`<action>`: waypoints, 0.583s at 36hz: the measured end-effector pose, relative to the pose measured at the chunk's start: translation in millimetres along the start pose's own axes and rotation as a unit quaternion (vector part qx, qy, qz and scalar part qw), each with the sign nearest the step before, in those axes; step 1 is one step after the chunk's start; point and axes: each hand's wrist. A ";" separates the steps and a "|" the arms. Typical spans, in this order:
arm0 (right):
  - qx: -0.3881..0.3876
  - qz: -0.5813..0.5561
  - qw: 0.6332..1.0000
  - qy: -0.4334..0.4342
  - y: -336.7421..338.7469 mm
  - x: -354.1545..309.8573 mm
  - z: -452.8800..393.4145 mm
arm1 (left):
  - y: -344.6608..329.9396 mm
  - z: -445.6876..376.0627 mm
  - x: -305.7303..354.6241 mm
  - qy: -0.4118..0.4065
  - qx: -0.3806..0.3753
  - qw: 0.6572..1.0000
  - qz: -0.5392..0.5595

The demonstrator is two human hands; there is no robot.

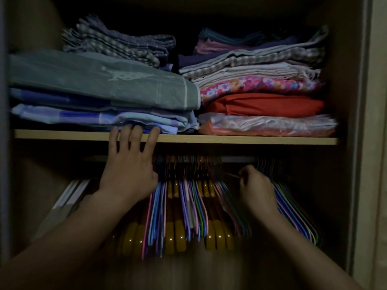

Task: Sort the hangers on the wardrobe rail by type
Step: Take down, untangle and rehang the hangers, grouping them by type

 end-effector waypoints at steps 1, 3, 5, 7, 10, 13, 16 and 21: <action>-0.010 0.011 1.000 -0.003 -2.3 -1.8 -7.7 | -0.7 -0.3 0.4 0.000 0.002 1.000 -0.003; -0.047 0.022 0.998 -0.019 -9.3 -2.6 -20.0 | -1.0 -0.8 1.1 0.002 0.001 1.000 -0.007; -0.092 0.025 0.995 -0.042 -17.8 2.3 -27.0 | -1.2 -0.5 1.3 0.003 0.001 1.000 -0.010; -0.129 0.017 0.989 -0.063 -23.7 11.3 -24.5 | -0.3 -0.4 0.6 0.000 0.001 1.000 -0.009; -0.152 -0.021 0.985 -0.081 -28.1 30.1 -2.2 | 0.5 0.4 -1.3 -0.007 -0.006 1.000 -0.008; -0.189 -0.062 0.973 -0.113 -27.7 52.3 34.9 | -2.0 -0.8 -1.2 -0.009 0.000 1.000 -0.003; -0.221 -0.106 0.958 -0.147 -21.5 71.3 77.3 | -2.4 -1.2 2.1 0.003 -0.003 1.000 0.006; -0.248 -0.176 0.927 -0.219 -19.6 88.7 153.6 | -0.7 9.8 12.3 0.013 -0.002 0.997 0.071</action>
Point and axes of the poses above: each hand's wrist, its own z-axis away from the middle knuckle, its own y-axis out of the back of the hand, x = y × z, and after that the axes turned 15 degrees about z, right-handed
